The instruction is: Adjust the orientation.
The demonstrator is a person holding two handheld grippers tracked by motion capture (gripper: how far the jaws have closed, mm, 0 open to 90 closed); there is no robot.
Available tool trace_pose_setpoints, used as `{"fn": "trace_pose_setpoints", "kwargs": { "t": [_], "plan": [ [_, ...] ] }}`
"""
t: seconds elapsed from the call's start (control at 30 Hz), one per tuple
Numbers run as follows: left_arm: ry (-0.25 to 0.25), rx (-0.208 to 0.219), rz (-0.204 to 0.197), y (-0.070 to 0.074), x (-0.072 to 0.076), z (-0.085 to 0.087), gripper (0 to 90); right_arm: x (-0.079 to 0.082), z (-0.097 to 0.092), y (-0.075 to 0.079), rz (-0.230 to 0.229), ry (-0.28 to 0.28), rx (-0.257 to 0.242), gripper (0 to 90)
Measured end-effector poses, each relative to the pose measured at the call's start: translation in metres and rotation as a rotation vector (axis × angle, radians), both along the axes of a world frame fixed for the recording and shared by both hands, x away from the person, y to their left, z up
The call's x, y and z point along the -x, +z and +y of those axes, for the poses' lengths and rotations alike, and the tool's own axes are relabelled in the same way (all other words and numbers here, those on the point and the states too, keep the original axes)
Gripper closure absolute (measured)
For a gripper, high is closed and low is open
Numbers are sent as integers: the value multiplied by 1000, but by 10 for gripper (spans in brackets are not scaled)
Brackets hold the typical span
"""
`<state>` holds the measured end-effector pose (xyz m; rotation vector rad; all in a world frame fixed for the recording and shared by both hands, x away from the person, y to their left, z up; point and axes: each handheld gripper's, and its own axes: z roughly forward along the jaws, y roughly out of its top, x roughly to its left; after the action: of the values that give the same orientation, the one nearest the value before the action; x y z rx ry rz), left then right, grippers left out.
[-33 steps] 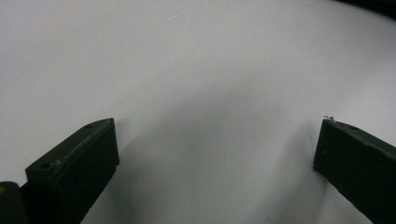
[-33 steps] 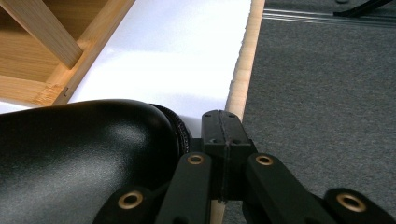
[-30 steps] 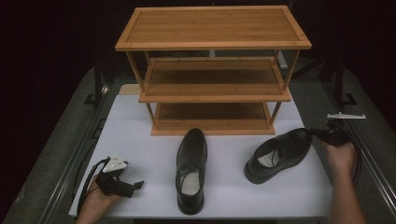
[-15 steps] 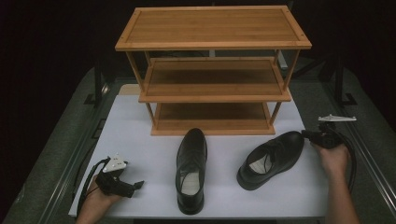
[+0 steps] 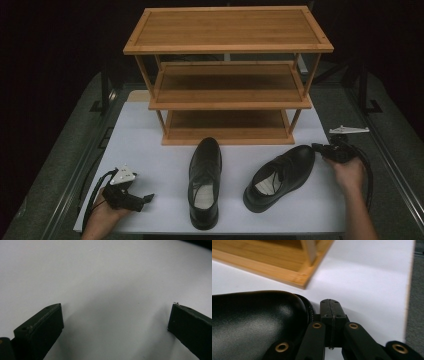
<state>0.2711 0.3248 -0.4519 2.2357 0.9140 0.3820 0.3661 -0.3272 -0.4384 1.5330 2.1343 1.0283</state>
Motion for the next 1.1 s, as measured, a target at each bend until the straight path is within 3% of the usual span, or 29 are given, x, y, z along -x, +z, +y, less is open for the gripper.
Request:
{"fn": "trace_pose_setpoints", "kwargs": {
  "t": [0.23, 0.6, 0.67, 0.77, 1.1],
  "plan": [
    [0, 0, 0, 0, 0, 0, 0, 4, 22, 2, 7, 64, 31, 898],
    [0, -1, -1, 0, 0, 0, 0, 16, 49, 6, 10, 114, 82, 897],
    [0, 0, -1, 0, 0, 0, 0, 20, 47, 7, 11, 111, 57, 896],
    [0, 0, 0, 0, 0, 0, 0, 32, 46, 11, -4, 119, 74, 896],
    [0, -1, 0, 0, 0, 0, 0, 85, 42, 11, -16, 148, 41, 895]
  ]
}}
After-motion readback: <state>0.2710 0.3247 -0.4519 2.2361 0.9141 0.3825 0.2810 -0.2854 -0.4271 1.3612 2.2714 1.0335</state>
